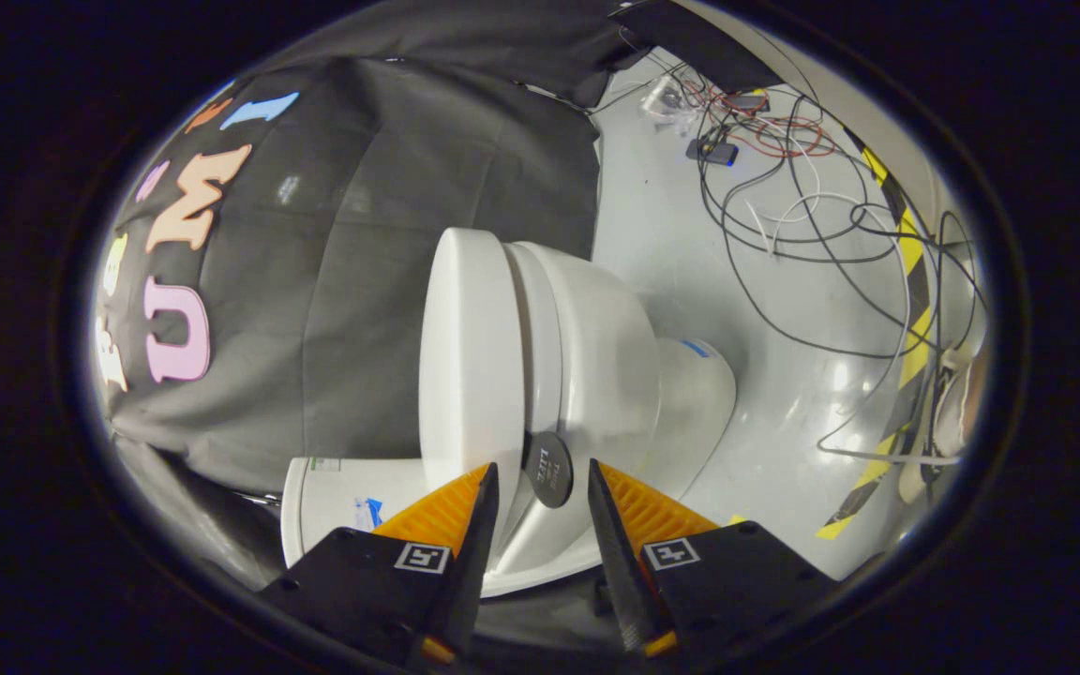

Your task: Open the toilet lid.

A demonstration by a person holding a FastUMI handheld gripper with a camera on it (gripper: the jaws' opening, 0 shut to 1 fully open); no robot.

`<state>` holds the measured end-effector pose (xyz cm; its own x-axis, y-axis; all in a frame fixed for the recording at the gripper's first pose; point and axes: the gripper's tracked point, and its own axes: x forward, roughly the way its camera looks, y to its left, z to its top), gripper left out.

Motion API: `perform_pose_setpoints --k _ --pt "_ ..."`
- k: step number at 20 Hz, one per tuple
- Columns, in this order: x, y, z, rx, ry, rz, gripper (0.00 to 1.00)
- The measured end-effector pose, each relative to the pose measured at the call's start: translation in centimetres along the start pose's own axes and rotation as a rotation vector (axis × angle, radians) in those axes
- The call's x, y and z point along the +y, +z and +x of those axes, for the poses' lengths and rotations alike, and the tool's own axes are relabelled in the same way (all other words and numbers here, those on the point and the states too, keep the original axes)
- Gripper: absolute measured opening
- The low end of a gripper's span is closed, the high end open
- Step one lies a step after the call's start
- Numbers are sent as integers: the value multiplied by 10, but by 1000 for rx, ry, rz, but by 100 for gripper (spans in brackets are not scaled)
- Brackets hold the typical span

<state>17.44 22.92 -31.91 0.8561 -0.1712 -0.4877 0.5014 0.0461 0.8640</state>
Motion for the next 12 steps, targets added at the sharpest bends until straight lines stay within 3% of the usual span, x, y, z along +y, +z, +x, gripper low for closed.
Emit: perform_pose_setpoints --k 2,4,7,12 --pt "-7 -1 8 1 -18 10 48" --pt "0 0 6 -4 35 37 42" --pt "-1 1 8 -13 61 64 42" --pt "-16 -1 18 -12 18 80 20"
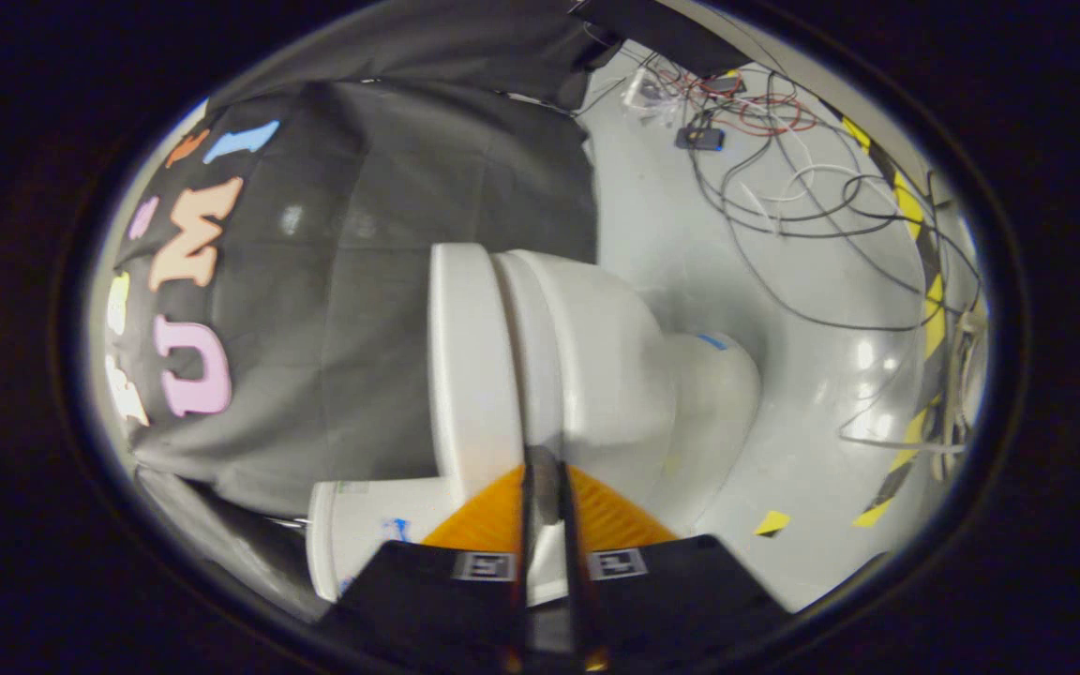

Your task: Open the toilet lid.

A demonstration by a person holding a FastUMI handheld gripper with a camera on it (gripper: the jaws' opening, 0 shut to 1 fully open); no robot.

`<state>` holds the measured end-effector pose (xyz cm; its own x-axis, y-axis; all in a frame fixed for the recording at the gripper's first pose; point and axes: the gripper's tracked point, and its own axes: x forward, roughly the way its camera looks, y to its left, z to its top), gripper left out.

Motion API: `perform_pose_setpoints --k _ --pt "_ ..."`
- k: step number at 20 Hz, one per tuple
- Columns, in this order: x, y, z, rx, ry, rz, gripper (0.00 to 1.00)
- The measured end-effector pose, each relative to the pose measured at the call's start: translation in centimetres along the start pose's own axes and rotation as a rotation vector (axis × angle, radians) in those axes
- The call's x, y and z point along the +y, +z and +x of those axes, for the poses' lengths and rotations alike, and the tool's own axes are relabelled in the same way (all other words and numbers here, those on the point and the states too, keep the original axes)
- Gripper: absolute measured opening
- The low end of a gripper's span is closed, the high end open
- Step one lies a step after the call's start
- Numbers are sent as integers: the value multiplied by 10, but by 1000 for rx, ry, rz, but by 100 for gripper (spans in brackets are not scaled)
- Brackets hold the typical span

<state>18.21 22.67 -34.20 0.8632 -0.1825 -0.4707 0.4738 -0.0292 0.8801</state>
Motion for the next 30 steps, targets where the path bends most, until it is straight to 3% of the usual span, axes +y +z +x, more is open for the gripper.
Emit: perform_pose_setpoints --k 2,7,20,24,30 --pt "7 0 -7 -7 23 7 11" --pt "12 -1 -10 -20 81 0 9" --pt "26 -4 -21 13 2 -282 10" --pt "48 -1 -29 -9 32 -297 10" --pt "82 -8 -45 -19 15 -425 10"
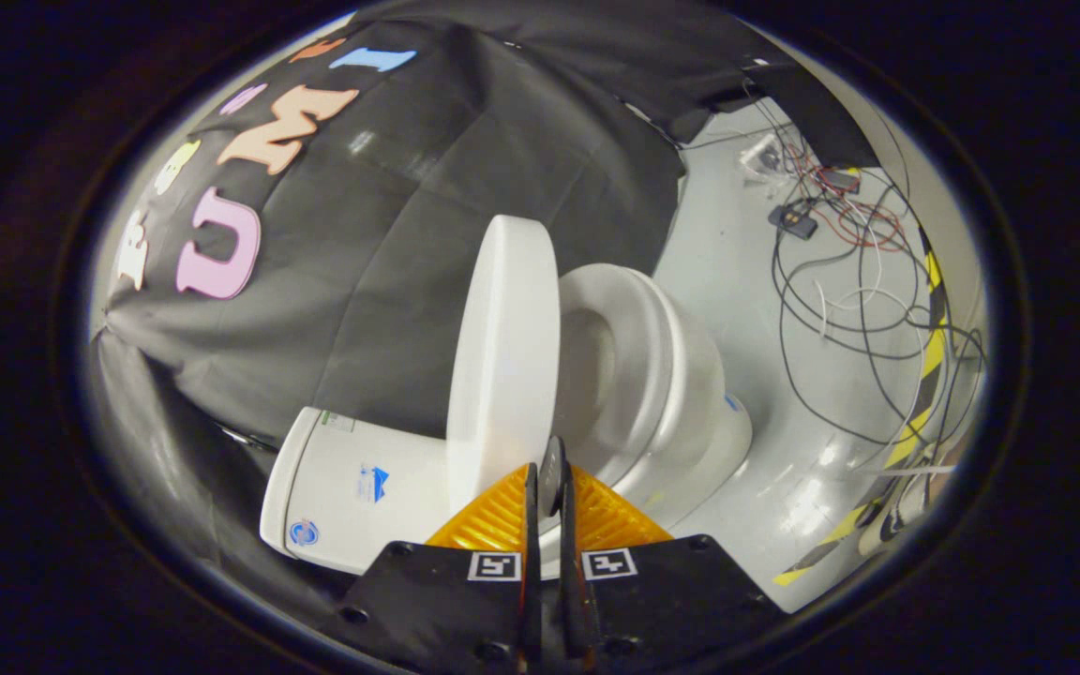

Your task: Open the toilet lid.

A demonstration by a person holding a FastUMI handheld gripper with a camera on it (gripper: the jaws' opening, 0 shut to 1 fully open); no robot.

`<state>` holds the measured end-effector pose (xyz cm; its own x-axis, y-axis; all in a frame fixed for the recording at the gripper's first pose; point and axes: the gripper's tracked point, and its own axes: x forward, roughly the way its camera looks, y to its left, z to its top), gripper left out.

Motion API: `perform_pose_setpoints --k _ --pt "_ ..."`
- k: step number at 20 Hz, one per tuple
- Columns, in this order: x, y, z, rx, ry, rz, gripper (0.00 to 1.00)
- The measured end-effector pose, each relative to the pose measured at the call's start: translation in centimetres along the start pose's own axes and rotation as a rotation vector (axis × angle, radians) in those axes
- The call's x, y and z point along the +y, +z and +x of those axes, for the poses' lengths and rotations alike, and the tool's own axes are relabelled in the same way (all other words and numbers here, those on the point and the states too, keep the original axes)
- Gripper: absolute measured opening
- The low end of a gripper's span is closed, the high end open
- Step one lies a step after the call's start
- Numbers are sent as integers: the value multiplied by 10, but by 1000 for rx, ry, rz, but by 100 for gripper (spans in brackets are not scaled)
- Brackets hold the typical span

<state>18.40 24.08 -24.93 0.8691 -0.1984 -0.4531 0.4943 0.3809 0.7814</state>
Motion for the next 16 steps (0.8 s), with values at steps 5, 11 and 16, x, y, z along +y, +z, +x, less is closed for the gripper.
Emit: perform_pose_setpoints --k 5,11,16 --pt "47 7 -14 -35 46 -100 10" --pt "99 3 -25 -36 79 -271 10" --pt "129 -2 -30 -39 112 -381 10"
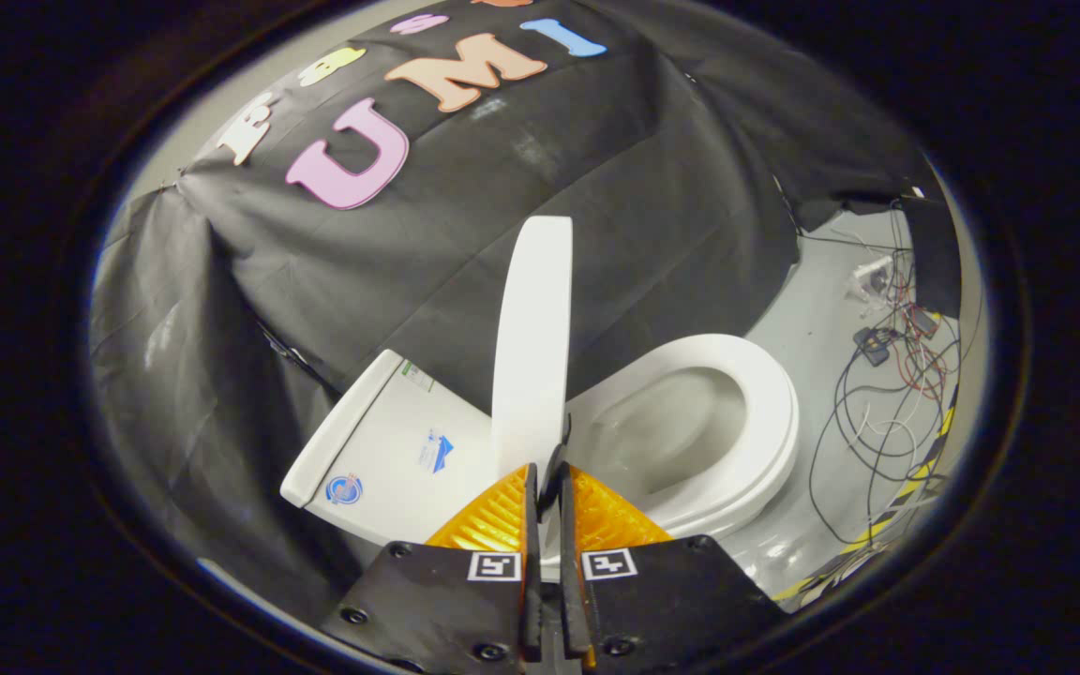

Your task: Open the toilet lid.

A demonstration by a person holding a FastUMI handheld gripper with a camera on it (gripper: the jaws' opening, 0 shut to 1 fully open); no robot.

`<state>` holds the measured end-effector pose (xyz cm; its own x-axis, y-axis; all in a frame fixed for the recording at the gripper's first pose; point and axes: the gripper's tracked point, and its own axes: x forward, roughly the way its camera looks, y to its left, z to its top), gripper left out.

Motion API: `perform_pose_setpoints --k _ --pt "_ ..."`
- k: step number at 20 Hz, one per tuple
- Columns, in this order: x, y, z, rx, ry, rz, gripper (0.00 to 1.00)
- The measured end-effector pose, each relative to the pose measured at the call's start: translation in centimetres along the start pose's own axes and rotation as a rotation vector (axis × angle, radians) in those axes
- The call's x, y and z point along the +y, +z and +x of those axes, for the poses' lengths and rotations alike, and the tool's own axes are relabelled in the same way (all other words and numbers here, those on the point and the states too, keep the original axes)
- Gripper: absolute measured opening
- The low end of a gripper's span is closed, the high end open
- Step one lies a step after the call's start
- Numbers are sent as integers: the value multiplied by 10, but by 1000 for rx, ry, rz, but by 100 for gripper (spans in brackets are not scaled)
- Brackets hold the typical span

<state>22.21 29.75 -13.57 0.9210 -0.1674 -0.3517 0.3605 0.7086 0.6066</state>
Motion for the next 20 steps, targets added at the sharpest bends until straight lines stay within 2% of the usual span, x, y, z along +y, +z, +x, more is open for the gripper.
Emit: perform_pose_setpoints --k 10,20 --pt "88 0 5 -13 131 -148 16" --pt "167 -29 21 32 213 -288 16"
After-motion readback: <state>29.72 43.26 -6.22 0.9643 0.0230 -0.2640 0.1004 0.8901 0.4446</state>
